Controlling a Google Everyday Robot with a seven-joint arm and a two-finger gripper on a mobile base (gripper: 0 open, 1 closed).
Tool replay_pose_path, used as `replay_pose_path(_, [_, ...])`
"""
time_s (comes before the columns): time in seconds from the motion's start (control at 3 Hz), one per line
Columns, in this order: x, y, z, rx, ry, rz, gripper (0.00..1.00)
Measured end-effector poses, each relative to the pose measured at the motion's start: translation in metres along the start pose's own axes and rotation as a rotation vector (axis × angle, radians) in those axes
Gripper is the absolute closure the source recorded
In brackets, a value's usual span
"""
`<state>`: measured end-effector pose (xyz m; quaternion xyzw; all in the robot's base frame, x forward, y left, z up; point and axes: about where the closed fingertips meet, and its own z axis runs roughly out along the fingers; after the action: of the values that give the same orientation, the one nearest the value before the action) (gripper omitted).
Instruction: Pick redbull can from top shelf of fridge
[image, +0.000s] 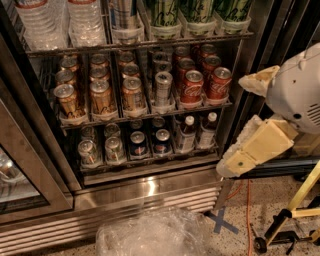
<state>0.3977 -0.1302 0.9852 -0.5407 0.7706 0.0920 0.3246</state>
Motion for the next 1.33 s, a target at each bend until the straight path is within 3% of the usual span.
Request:
replay_pose_path(0.33, [-0.026,0.006,0.0,-0.054,-0.084,-0.082,0.0])
replay_pose_path(0.67, [-0.026,0.006,0.0,-0.054,-0.084,-0.082,0.0])
replay_pose_path(1.0, [-0.045,0.006,0.007,-0.022,-0.155,-0.045,0.0])
replay_pose_path(1.33, [-0.082,0.003,0.027,0.003,-0.28,0.035,0.0])
